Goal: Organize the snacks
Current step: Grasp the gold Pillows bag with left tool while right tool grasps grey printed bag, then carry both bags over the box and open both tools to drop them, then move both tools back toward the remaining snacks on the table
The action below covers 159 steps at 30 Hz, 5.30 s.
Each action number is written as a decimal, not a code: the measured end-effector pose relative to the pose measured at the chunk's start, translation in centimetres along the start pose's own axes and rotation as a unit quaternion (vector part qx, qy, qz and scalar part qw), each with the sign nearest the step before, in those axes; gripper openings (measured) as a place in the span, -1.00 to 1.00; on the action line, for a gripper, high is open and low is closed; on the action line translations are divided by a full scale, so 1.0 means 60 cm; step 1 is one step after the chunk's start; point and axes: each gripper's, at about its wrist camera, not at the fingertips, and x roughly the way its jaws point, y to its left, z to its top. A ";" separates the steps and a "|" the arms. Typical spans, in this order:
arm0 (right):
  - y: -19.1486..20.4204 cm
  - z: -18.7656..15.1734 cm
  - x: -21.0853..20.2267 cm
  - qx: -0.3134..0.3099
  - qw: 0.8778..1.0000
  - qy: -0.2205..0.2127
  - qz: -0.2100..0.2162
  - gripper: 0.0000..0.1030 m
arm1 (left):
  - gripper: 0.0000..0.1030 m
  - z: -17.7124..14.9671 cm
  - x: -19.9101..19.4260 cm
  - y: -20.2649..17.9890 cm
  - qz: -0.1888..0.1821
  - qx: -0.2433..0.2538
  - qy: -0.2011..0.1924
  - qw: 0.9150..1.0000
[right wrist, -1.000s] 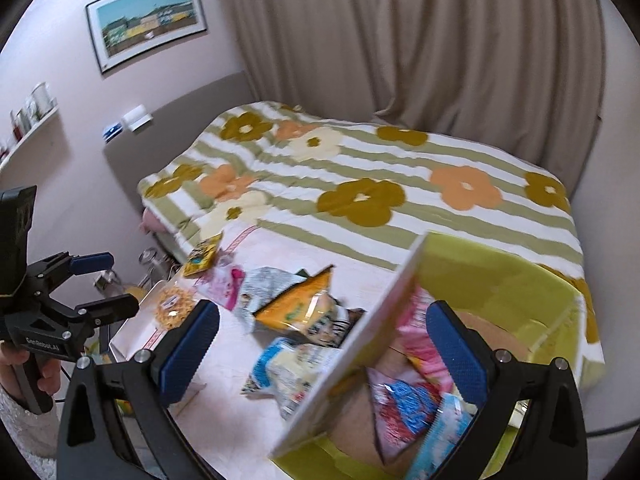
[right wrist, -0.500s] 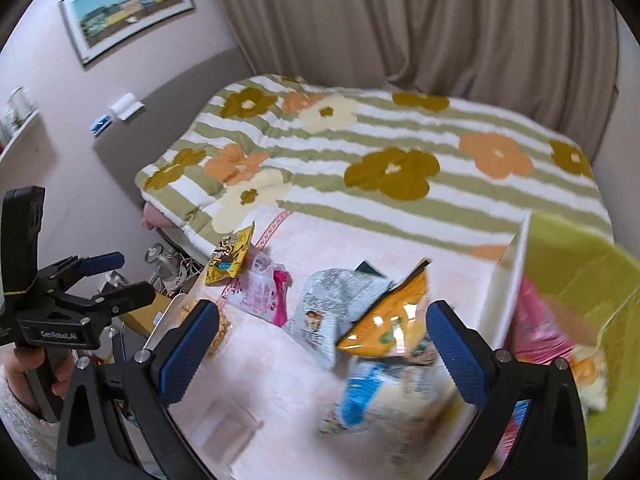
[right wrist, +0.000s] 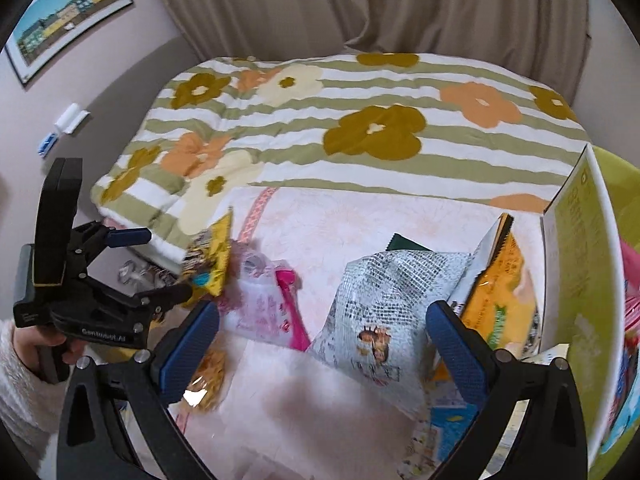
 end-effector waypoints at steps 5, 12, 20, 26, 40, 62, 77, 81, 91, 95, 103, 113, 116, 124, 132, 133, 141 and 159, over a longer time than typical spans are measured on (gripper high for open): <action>-0.001 -0.008 0.028 0.017 0.999 -0.003 -0.046 1.00 | 0.94 0.009 0.037 -0.005 -0.023 0.066 0.006 0.998; -0.014 -0.017 0.044 0.029 0.994 0.003 -0.108 1.00 | 0.69 0.022 0.075 -0.007 -0.051 0.094 0.016 0.994; -0.038 -0.027 0.062 0.075 0.991 0.023 -0.106 1.00 | 0.62 0.025 0.085 0.001 -0.078 0.095 0.014 0.992; -0.047 -0.030 0.074 0.102 0.990 0.026 -0.093 1.00 | 0.38 0.022 0.086 0.001 -0.080 0.099 0.016 0.992; -0.048 -0.027 0.094 0.114 0.990 0.021 -0.081 0.75 | 0.25 0.020 0.046 0.016 -0.076 0.058 -0.009 0.995; -0.036 -0.037 -0.037 0.069 0.997 -0.020 -0.041 0.32 | 0.25 0.035 -0.091 -0.049 -0.049 0.021 -0.078 0.996; -0.195 -0.024 -0.262 0.038 0.994 -0.095 0.035 0.32 | 0.25 0.139 -0.236 -0.283 -0.021 -0.019 -0.150 0.988; -0.275 -0.023 -0.310 0.030 0.994 -0.101 0.025 0.32 | 0.25 0.185 -0.239 -0.374 -0.029 -0.030 -0.161 0.986; -0.473 -0.012 -0.365 0.074 0.992 -0.099 -0.011 0.32 | 0.25 0.283 -0.196 -0.566 -0.082 -0.031 -0.141 0.986; -0.523 -0.016 -0.364 0.098 0.990 -0.094 -0.022 0.32 | 0.25 0.303 -0.154 -0.618 -0.098 -0.022 -0.112 0.989; -0.574 -0.020 -0.347 0.131 0.987 -0.083 -0.038 0.32 | 0.29 0.304 -0.089 -0.657 -0.095 -0.004 -0.062 0.994; -0.596 -0.020 -0.307 0.152 0.986 -0.059 -0.028 0.32 | 0.91 0.274 -0.101 -0.629 -0.072 -0.006 -0.066 0.995; -0.602 -0.008 -0.296 0.152 0.987 -0.053 -0.029 0.32 | 0.91 0.268 -0.111 -0.616 -0.067 -0.015 -0.074 0.995; -0.602 0.041 -0.253 0.128 0.990 -0.039 -0.036 0.43 | 0.91 0.265 -0.115 -0.589 -0.066 -0.034 -0.078 0.994; -0.598 0.021 -0.247 0.118 0.991 -0.051 -0.040 0.99 | 0.91 0.255 -0.112 -0.586 -0.056 -0.044 -0.075 0.995; -0.597 0.019 -0.248 0.117 0.991 -0.050 -0.040 0.99 | 0.91 0.253 -0.112 -0.587 -0.055 -0.045 -0.075 0.995; -0.576 0.006 -0.292 0.095 0.993 -0.061 -0.037 0.99 | 0.91 0.238 -0.144 -0.601 -0.041 -0.049 -0.092 0.994; -0.423 -0.011 -0.388 0.019 0.995 -0.094 0.035 1.00 | 0.91 0.136 -0.261 -0.516 0.022 -0.099 -0.121 0.987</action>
